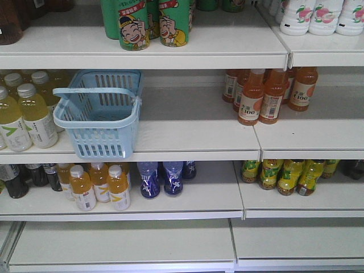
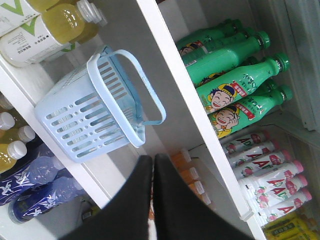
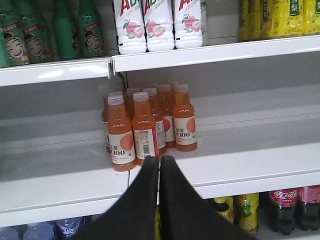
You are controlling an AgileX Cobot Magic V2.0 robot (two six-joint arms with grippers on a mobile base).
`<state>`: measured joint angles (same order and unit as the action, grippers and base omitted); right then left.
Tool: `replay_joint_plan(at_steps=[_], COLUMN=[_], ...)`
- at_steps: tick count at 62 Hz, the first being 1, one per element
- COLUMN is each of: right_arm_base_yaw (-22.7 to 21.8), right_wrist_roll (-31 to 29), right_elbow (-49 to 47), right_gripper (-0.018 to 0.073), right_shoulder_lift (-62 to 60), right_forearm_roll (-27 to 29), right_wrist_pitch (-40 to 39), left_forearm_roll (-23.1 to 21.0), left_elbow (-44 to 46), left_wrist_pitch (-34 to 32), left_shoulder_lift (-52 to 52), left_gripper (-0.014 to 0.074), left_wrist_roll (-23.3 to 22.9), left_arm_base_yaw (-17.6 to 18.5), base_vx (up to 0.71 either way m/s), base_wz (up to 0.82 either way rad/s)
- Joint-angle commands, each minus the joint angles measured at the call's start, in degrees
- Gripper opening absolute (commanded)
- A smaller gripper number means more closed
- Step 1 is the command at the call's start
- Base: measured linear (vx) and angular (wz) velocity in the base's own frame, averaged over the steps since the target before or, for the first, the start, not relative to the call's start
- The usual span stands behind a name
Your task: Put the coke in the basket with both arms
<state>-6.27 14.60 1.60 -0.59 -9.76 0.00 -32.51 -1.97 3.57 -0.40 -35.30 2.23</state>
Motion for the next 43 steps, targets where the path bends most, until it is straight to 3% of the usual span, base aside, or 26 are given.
replay_joint_plan(at_steps=[1,4,10,17,25,34,38,43], right_arm_base_yaw=[-0.42,-0.42,-0.42,-0.42,-0.42,-0.42,-0.42,-0.42], right_wrist_roll=[-0.14,-0.14,-0.14,-0.14,-0.14,-0.14,-0.14,-0.14], right_elbow=[0.44,0.44,0.44,0.44,0.44,0.44,0.44,0.44], right_gripper=[-0.0008,-0.0008,-0.0008,-0.0008,-0.0008,-0.0008,-0.0008,-0.0008], right_shoulder_lift=[-0.74,-0.74,-0.74,-0.74,-0.74,-0.74,-0.74,-0.74], right_forearm_roll=[-0.36,-0.36,-0.36,-0.36,-0.36,-0.36,-0.36,-0.36], right_wrist_pitch=[-4.12,-4.12,-4.12,-4.12,-4.12,-4.12,-4.12,-4.12], left_forearm_roll=[-2.34,-6.68,-20.11,-30.62,-32.21,-32.22,-32.28,-33.82], left_elbow=[1.85,2.10,3.94,9.10,19.08,29.99,32.95,35.49], left_wrist_pitch=[-4.05,-4.54,-3.57,-0.95,0.15,-2.29,-2.39,-1.14], left_shoulder_lift=[-1.11,-1.11,-1.11,-1.11,-1.11,1.17,3.81,7.84], left_gripper=[-0.0006,-0.0006,-0.0006,-0.0006,-0.0006,-0.0006,-0.0006,-0.0006], left_wrist_roll=[-1.02,-2.72,-8.02,-7.09,-3.32,12.39,16.83,17.43], left_arm_base_yaw=[0.02,0.02,0.02,0.02,0.02,0.02,0.02,0.02], base_vx=[0.00,0.00,0.00,0.00,0.00,0.00,0.00,0.00], base_wz=[0.00,0.00,0.00,0.00,0.00,0.00,0.00,0.00])
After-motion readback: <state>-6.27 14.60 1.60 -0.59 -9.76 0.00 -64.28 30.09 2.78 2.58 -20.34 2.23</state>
